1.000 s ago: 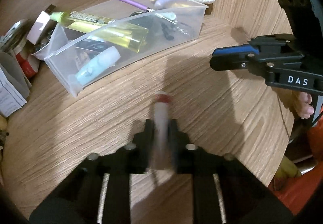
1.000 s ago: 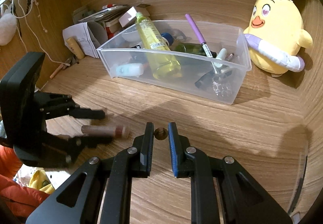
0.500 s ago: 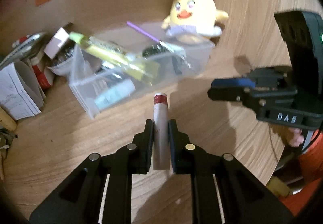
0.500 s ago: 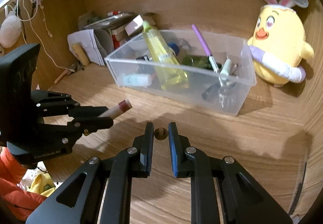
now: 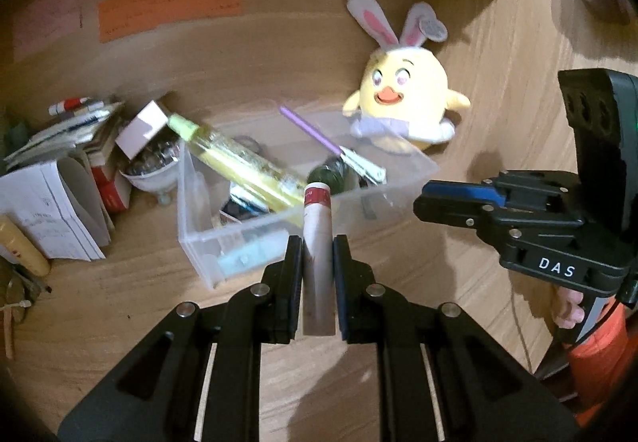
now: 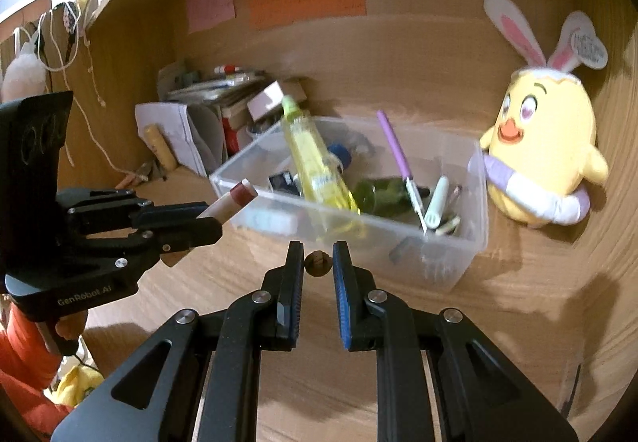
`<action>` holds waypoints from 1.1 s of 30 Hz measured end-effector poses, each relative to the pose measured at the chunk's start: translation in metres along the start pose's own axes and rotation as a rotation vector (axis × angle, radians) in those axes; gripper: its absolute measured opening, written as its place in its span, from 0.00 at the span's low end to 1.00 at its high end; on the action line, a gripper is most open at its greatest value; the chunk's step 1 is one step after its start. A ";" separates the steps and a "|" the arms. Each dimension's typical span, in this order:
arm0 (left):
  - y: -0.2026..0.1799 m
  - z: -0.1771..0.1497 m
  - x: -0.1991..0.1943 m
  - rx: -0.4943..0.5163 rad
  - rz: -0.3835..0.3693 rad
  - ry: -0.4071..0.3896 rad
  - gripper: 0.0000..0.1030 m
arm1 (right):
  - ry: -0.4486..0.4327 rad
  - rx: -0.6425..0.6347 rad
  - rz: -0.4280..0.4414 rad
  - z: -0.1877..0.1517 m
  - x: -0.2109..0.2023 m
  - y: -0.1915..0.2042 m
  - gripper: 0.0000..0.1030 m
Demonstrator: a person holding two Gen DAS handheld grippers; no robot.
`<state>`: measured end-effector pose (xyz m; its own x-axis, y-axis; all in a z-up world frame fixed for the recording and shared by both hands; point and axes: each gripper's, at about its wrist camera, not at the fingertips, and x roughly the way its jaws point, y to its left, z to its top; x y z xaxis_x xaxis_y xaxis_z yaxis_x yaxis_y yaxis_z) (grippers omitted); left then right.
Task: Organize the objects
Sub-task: 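Lift the lipstick tube and bead and carry both over the clear box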
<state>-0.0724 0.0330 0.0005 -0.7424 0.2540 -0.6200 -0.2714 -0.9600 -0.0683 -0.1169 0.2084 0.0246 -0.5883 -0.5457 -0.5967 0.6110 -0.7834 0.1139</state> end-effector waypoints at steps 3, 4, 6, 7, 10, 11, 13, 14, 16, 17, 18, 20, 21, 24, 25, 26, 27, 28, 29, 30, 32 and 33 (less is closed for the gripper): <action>0.004 0.008 0.000 -0.018 0.005 -0.018 0.14 | -0.022 -0.002 -0.010 0.008 -0.002 -0.002 0.13; 0.006 0.011 -0.001 -0.025 0.007 -0.025 0.14 | -0.031 0.000 -0.009 0.011 -0.003 -0.003 0.13; 0.009 0.017 -0.001 -0.030 0.017 -0.039 0.14 | -0.045 -0.003 -0.013 0.017 -0.003 -0.004 0.13; 0.010 0.019 -0.001 -0.032 0.023 -0.046 0.14 | -0.051 -0.003 -0.016 0.019 -0.004 -0.005 0.13; 0.015 0.027 -0.001 -0.038 0.034 -0.063 0.14 | -0.068 -0.005 -0.017 0.028 -0.004 -0.008 0.13; 0.017 0.029 -0.001 -0.040 0.037 -0.067 0.14 | -0.074 -0.007 -0.019 0.031 -0.004 -0.009 0.13; 0.021 0.036 0.001 -0.047 0.045 -0.076 0.14 | -0.087 -0.011 -0.026 0.037 -0.004 -0.010 0.13; 0.023 0.038 0.002 -0.048 0.046 -0.077 0.14 | -0.093 -0.012 -0.027 0.041 -0.004 -0.011 0.13; 0.026 0.043 0.004 -0.052 0.053 -0.081 0.14 | -0.098 -0.014 -0.035 0.046 -0.002 -0.012 0.13; 0.027 0.046 0.006 -0.051 0.059 -0.084 0.14 | -0.099 -0.015 -0.038 0.049 0.000 -0.013 0.13; 0.028 0.048 0.008 -0.051 0.062 -0.086 0.14 | -0.098 -0.015 -0.042 0.051 0.002 -0.015 0.13; 0.031 0.051 0.010 -0.051 0.066 -0.088 0.14 | -0.095 -0.012 -0.048 0.055 0.007 -0.018 0.13; 0.032 0.054 0.013 -0.050 0.070 -0.089 0.14 | -0.093 -0.011 -0.053 0.057 0.009 -0.018 0.13; 0.034 0.058 0.021 -0.045 0.076 -0.086 0.14 | -0.080 -0.003 -0.059 0.060 0.018 -0.022 0.13; 0.034 0.059 0.024 -0.045 0.079 -0.083 0.14 | -0.075 0.001 -0.059 0.061 0.020 -0.024 0.13; 0.035 0.059 0.028 -0.045 0.083 -0.079 0.14 | -0.067 0.007 -0.060 0.060 0.025 -0.026 0.13; 0.036 0.060 0.030 -0.046 0.086 -0.075 0.14 | -0.061 0.011 -0.063 0.060 0.028 -0.028 0.13; 0.037 0.060 0.033 -0.048 0.088 -0.073 0.14 | -0.054 0.017 -0.064 0.059 0.032 -0.030 0.13; 0.038 0.061 0.036 -0.050 0.092 -0.069 0.14 | -0.042 0.028 -0.064 0.058 0.037 -0.033 0.13; 0.039 0.061 0.040 -0.052 0.096 -0.063 0.14 | -0.034 0.034 -0.065 0.057 0.040 -0.035 0.13; 0.042 0.060 0.047 -0.058 0.103 -0.052 0.14 | -0.015 0.048 -0.069 0.055 0.048 -0.041 0.13; 0.044 0.059 0.050 -0.062 0.107 -0.047 0.14 | -0.008 0.054 -0.070 0.054 0.051 -0.043 0.13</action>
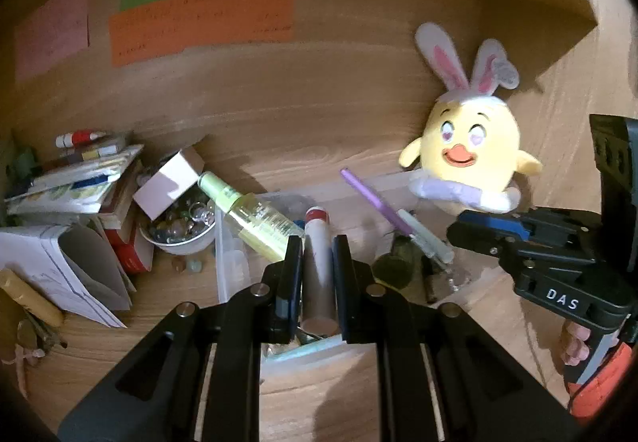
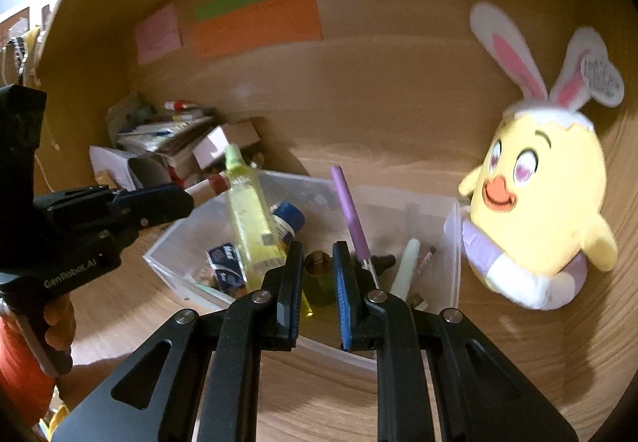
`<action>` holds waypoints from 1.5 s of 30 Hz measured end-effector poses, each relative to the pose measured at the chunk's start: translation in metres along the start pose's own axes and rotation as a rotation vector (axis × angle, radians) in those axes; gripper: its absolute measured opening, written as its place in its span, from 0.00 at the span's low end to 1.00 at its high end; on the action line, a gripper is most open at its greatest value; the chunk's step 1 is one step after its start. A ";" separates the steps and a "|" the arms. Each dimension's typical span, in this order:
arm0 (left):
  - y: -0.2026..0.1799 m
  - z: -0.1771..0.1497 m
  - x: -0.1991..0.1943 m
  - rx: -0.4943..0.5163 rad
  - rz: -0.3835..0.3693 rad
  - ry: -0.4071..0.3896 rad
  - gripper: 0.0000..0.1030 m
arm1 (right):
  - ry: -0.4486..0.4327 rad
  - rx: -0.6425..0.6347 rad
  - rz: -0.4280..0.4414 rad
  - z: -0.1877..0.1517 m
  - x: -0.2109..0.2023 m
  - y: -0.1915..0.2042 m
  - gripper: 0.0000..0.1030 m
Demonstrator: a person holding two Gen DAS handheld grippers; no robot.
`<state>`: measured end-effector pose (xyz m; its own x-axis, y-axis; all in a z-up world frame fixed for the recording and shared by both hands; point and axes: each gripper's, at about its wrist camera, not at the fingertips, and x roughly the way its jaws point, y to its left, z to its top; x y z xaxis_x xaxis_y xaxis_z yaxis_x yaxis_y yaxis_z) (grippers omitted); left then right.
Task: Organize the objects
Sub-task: 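Lift the lipstick tube and bead and carry both over the clear box, then release the lipstick tube into the box with left gripper while right releases the bead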
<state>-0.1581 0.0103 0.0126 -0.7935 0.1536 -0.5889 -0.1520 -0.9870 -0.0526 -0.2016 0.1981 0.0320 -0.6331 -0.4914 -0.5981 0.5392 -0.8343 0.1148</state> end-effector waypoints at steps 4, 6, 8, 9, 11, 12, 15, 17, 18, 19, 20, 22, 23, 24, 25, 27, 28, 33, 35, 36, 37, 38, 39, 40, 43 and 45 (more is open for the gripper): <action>0.006 -0.004 0.014 -0.018 0.024 0.013 0.14 | 0.025 0.016 -0.004 -0.002 0.010 -0.007 0.13; 0.009 -0.007 0.021 -0.023 0.034 0.018 0.14 | 0.034 0.019 -0.005 -0.003 0.013 -0.009 0.13; 0.011 -0.009 0.026 -0.025 0.041 0.024 0.14 | 0.049 0.019 -0.011 -0.005 0.018 -0.010 0.13; 0.013 -0.010 0.029 -0.026 0.044 0.027 0.14 | 0.055 0.018 -0.014 -0.006 0.021 -0.010 0.13; 0.015 -0.012 0.032 -0.027 0.048 0.030 0.14 | 0.070 0.015 -0.022 -0.007 0.026 -0.010 0.13; 0.016 -0.013 0.034 -0.028 0.050 0.033 0.14 | 0.075 0.014 -0.025 -0.008 0.028 -0.010 0.13; 0.016 -0.015 0.040 -0.023 0.055 0.044 0.14 | 0.090 0.015 -0.033 -0.010 0.033 -0.011 0.13; 0.015 -0.016 0.043 -0.018 0.058 0.053 0.14 | 0.098 0.017 -0.038 -0.010 0.035 -0.012 0.13; 0.015 -0.016 0.044 -0.015 0.060 0.058 0.14 | 0.102 0.018 -0.041 -0.011 0.037 -0.012 0.13; 0.015 -0.017 0.045 -0.013 0.062 0.061 0.14 | 0.105 0.019 -0.043 -0.011 0.038 -0.012 0.13; 0.015 -0.017 0.045 -0.011 0.063 0.063 0.14 | 0.110 0.021 -0.044 -0.012 0.040 -0.012 0.13; 0.015 -0.017 0.045 -0.007 0.065 0.070 0.14 | 0.118 0.022 -0.045 -0.013 0.043 -0.013 0.13; 0.015 -0.016 0.045 -0.008 0.065 0.076 0.16 | 0.124 0.021 -0.046 -0.013 0.044 -0.012 0.13; 0.016 -0.016 0.045 -0.011 0.062 0.082 0.21 | 0.129 0.023 -0.046 -0.014 0.046 -0.012 0.13; 0.016 -0.016 0.043 -0.019 0.055 0.084 0.26 | 0.134 0.027 -0.044 -0.014 0.047 -0.013 0.13; 0.016 -0.015 0.039 -0.022 0.052 0.079 0.29 | 0.149 0.036 -0.038 -0.015 0.049 -0.014 0.13; 0.016 -0.014 0.036 -0.021 0.051 0.075 0.31 | 0.155 0.035 -0.037 -0.015 0.050 -0.015 0.13; 0.008 -0.011 0.022 -0.010 0.044 0.056 0.47 | 0.161 0.027 -0.034 -0.015 0.049 -0.014 0.24; 0.006 -0.011 0.016 -0.008 0.044 0.049 0.50 | 0.148 0.020 -0.044 -0.014 0.047 -0.012 0.32; 0.005 -0.011 0.014 -0.009 0.041 0.049 0.52 | 0.143 0.020 -0.047 -0.014 0.046 -0.011 0.35; 0.004 -0.011 0.012 -0.009 0.040 0.049 0.54 | 0.142 0.019 -0.047 -0.013 0.045 -0.011 0.36; 0.003 -0.011 0.010 -0.011 0.039 0.049 0.55 | 0.140 0.016 -0.050 -0.013 0.044 -0.010 0.36; 0.003 -0.011 0.008 -0.013 0.039 0.050 0.57 | 0.136 0.009 -0.060 -0.012 0.042 -0.008 0.37; 0.002 -0.011 0.006 -0.015 0.036 0.048 0.58 | 0.131 0.001 -0.073 -0.012 0.040 -0.007 0.39; 0.000 -0.011 -0.003 -0.015 0.034 0.034 0.58 | 0.108 -0.011 -0.092 -0.009 0.032 -0.004 0.52; 0.001 -0.012 -0.008 -0.016 0.032 0.028 0.59 | 0.084 -0.013 -0.105 -0.008 0.024 -0.001 0.62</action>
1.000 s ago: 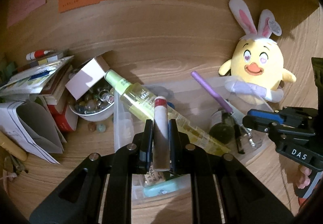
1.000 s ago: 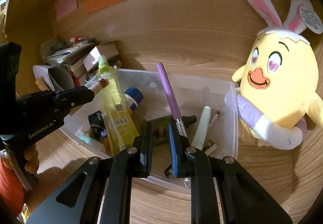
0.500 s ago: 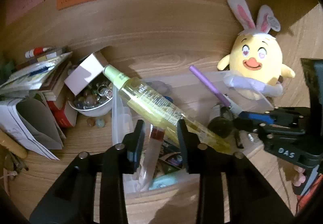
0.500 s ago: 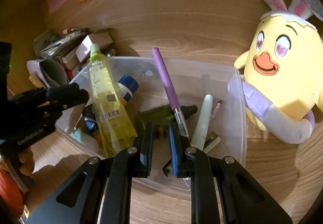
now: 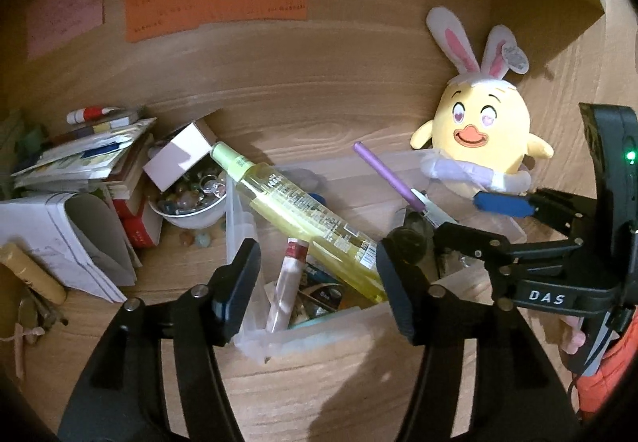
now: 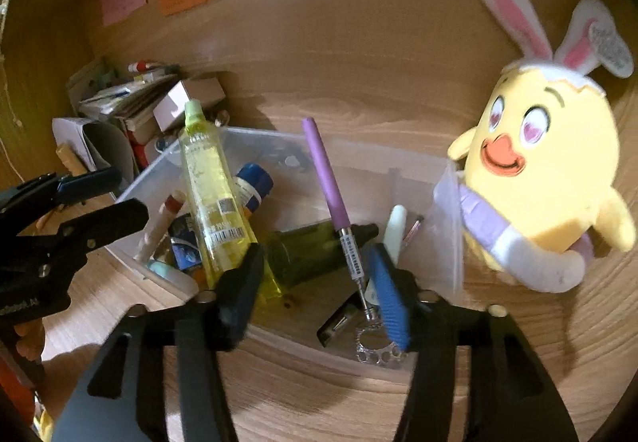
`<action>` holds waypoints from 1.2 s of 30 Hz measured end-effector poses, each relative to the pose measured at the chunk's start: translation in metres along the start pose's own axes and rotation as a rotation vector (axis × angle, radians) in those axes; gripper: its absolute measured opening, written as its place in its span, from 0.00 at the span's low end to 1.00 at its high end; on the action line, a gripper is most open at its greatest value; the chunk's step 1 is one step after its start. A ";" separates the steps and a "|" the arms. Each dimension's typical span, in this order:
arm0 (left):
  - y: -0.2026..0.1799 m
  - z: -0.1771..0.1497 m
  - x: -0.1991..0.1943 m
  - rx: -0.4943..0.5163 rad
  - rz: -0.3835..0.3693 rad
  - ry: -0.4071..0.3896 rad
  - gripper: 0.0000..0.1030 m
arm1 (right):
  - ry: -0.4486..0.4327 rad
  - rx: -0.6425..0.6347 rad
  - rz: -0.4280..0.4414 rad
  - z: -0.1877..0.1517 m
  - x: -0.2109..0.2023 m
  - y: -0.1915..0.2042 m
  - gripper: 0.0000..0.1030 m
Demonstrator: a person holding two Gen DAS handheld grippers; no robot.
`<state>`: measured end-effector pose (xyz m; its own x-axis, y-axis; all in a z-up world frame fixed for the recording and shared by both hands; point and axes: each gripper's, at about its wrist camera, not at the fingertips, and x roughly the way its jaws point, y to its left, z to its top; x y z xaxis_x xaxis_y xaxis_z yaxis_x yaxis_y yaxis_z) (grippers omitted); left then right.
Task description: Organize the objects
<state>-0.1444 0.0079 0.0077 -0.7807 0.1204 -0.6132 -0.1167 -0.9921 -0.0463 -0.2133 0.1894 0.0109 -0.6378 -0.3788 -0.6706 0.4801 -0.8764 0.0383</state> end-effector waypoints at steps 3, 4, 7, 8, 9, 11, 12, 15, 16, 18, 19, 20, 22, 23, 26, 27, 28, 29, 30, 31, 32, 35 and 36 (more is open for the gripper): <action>0.002 -0.003 -0.009 -0.014 -0.012 -0.009 0.63 | -0.031 -0.010 -0.016 0.000 -0.012 0.003 0.68; 0.003 -0.004 -0.011 -0.016 -0.012 -0.011 0.65 | -0.037 -0.014 -0.018 0.000 -0.017 0.004 0.70; 0.004 -0.008 -0.018 -0.017 -0.011 -0.017 0.71 | -0.048 -0.020 -0.023 -0.002 -0.025 0.007 0.79; 0.004 -0.010 -0.020 -0.016 -0.008 -0.019 0.72 | -0.056 -0.023 -0.028 -0.004 -0.030 0.008 0.80; 0.005 -0.011 -0.021 -0.016 -0.006 -0.021 0.75 | -0.059 -0.027 -0.030 -0.005 -0.032 0.009 0.80; 0.006 -0.015 -0.025 -0.018 0.005 -0.021 0.82 | -0.067 -0.034 -0.032 -0.007 -0.038 0.012 0.81; 0.006 -0.017 -0.026 -0.020 0.006 -0.024 0.85 | -0.071 -0.035 -0.033 -0.009 -0.041 0.012 0.83; 0.009 -0.021 -0.029 -0.030 0.013 -0.030 0.91 | -0.091 -0.032 -0.035 -0.014 -0.049 0.015 0.91; 0.010 -0.023 -0.030 -0.034 0.014 -0.030 0.92 | -0.098 -0.030 -0.036 -0.016 -0.052 0.015 0.94; 0.011 -0.026 -0.031 -0.037 0.010 -0.026 0.92 | -0.113 -0.023 -0.041 -0.019 -0.056 0.016 0.97; 0.012 -0.027 -0.032 -0.039 0.008 -0.025 0.92 | -0.119 -0.019 -0.042 -0.021 -0.058 0.016 0.99; 0.012 -0.028 -0.033 -0.039 0.010 -0.025 0.93 | -0.126 -0.015 -0.041 -0.022 -0.060 0.016 0.99; 0.011 -0.029 -0.033 -0.035 0.018 -0.030 0.93 | -0.134 -0.005 -0.042 -0.025 -0.063 0.015 1.00; 0.011 -0.030 -0.033 -0.034 0.021 -0.032 0.93 | -0.135 0.000 -0.042 -0.026 -0.063 0.014 1.00; 0.010 -0.033 -0.033 -0.033 0.022 -0.032 0.94 | -0.126 0.009 -0.042 -0.029 -0.061 0.013 1.00; 0.010 -0.033 -0.032 -0.035 0.019 -0.029 0.94 | -0.124 0.010 -0.042 -0.029 -0.060 0.013 1.00; 0.011 -0.033 -0.032 -0.037 0.016 -0.027 0.94 | -0.118 0.014 -0.040 -0.031 -0.059 0.013 1.00; 0.011 -0.033 -0.031 -0.038 0.014 -0.025 0.94 | -0.117 0.016 -0.038 -0.032 -0.059 0.012 1.00; 0.011 -0.034 -0.031 -0.039 0.014 -0.025 0.94 | -0.115 0.020 -0.035 -0.033 -0.059 0.012 1.00; 0.010 -0.034 -0.031 -0.038 0.017 -0.025 0.94 | -0.113 0.023 -0.033 -0.033 -0.058 0.012 1.00; 0.010 -0.035 -0.031 -0.038 0.018 -0.027 0.94 | -0.111 0.026 -0.031 -0.034 -0.058 0.011 1.00; 0.011 -0.034 -0.031 -0.039 0.014 -0.024 0.94 | -0.109 0.029 -0.028 -0.036 -0.058 0.011 1.00; 0.010 -0.035 -0.031 -0.040 0.013 -0.023 0.94 | -0.109 0.030 -0.029 -0.036 -0.058 0.012 1.00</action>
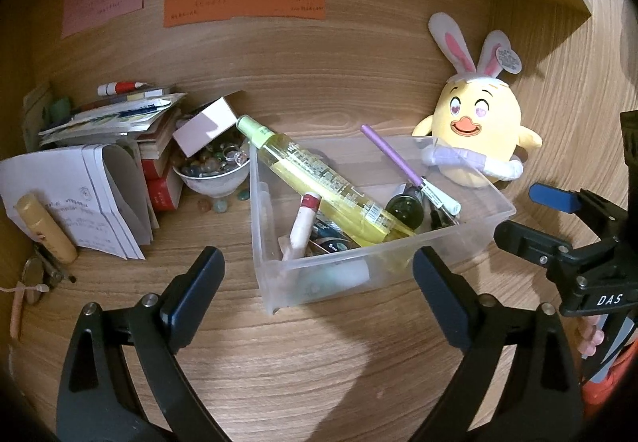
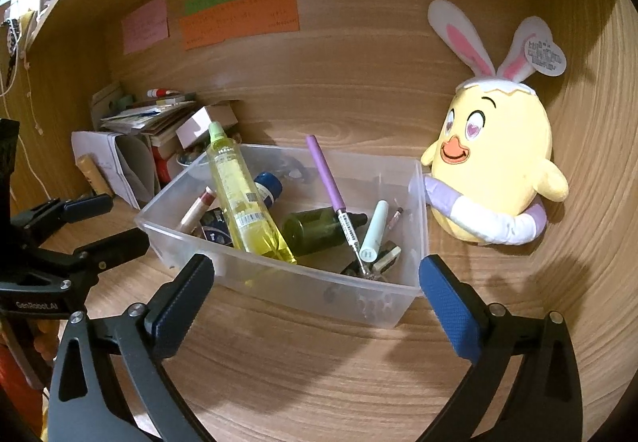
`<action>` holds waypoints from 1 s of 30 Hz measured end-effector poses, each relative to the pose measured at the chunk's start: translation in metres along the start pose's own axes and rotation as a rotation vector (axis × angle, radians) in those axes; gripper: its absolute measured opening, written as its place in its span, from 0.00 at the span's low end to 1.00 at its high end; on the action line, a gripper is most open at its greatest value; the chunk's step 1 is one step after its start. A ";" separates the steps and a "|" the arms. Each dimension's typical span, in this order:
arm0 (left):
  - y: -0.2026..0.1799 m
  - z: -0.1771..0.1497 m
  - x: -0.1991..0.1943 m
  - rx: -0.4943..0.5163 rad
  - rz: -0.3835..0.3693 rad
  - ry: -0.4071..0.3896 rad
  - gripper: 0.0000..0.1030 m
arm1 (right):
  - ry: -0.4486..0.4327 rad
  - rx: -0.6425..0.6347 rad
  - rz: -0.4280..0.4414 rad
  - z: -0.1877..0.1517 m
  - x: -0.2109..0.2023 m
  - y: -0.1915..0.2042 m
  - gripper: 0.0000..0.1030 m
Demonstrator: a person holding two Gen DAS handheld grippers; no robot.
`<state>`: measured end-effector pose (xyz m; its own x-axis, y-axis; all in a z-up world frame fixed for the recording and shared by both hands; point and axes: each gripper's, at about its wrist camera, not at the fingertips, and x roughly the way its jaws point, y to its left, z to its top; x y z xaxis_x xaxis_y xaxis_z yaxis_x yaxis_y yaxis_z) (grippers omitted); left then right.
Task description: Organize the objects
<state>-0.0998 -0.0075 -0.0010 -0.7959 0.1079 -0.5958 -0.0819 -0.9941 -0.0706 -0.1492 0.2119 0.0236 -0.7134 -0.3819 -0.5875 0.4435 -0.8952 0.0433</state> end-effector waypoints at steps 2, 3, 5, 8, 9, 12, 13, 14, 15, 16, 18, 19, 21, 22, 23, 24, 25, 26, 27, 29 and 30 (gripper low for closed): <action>-0.001 0.000 0.000 0.001 -0.001 0.000 0.94 | -0.001 0.000 0.002 0.000 0.000 0.000 1.00; -0.001 0.000 0.000 0.000 0.000 0.000 0.94 | -0.001 0.000 0.003 0.000 0.000 0.000 1.00; -0.001 0.000 -0.001 -0.001 0.001 0.000 0.94 | -0.003 -0.002 0.003 0.000 -0.001 0.001 1.00; -0.001 0.000 -0.001 -0.001 0.000 0.000 0.94 | -0.004 -0.004 0.001 0.000 -0.002 0.002 1.00; -0.001 0.000 -0.001 -0.001 0.001 0.000 0.94 | -0.005 -0.005 0.001 0.000 -0.003 0.003 1.00; 0.000 0.000 -0.001 0.000 -0.003 0.001 0.94 | -0.006 -0.008 0.001 0.000 -0.003 0.004 1.00; 0.000 0.000 -0.001 0.000 -0.003 0.001 0.94 | -0.006 -0.009 0.000 0.000 -0.004 0.004 1.00; -0.001 0.000 -0.001 0.000 -0.001 0.000 0.94 | -0.006 -0.009 0.001 0.000 -0.004 0.004 1.00; 0.000 0.000 -0.001 -0.001 0.000 -0.001 0.94 | -0.006 -0.009 0.002 0.000 -0.004 0.004 1.00; -0.001 0.000 -0.001 -0.001 0.001 -0.001 0.94 | -0.005 -0.009 0.003 0.001 -0.004 0.004 1.00; -0.001 0.000 -0.001 -0.004 0.003 0.000 0.94 | -0.006 -0.010 0.003 0.000 -0.004 0.005 1.00; -0.001 0.000 -0.001 -0.006 0.003 0.001 0.94 | -0.006 -0.011 0.003 0.000 -0.004 0.006 1.00; 0.000 0.000 -0.002 -0.009 0.003 0.002 0.94 | -0.007 -0.013 0.005 0.001 -0.004 0.006 1.00; 0.000 0.000 -0.002 -0.010 0.003 0.002 0.94 | -0.008 -0.014 0.006 0.001 -0.004 0.007 1.00; -0.001 0.000 -0.002 -0.009 0.005 0.002 0.94 | -0.009 -0.015 0.006 0.001 -0.005 0.008 1.00; 0.001 0.000 -0.001 -0.007 0.002 0.002 0.94 | -0.010 -0.016 0.007 0.001 -0.005 0.008 1.00; 0.000 0.000 -0.001 -0.007 0.002 0.002 0.94 | -0.011 -0.017 0.008 0.002 -0.005 0.008 1.00; 0.001 0.000 -0.001 -0.008 0.001 0.003 0.94 | -0.011 -0.017 0.009 0.002 -0.005 0.009 1.00; 0.001 0.000 -0.002 -0.008 -0.001 0.003 0.94 | -0.011 -0.019 0.010 0.002 -0.005 0.009 1.00; 0.000 0.000 -0.002 -0.008 0.001 0.002 0.94 | -0.012 -0.021 0.011 0.002 -0.005 0.009 1.00; 0.000 0.000 -0.002 -0.008 0.002 0.002 0.94 | -0.013 -0.021 0.011 0.002 -0.005 0.009 1.00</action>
<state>-0.0985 -0.0076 -0.0001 -0.7949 0.1059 -0.5974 -0.0756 -0.9943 -0.0756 -0.1429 0.2049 0.0282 -0.7151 -0.3947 -0.5769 0.4628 -0.8859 0.0324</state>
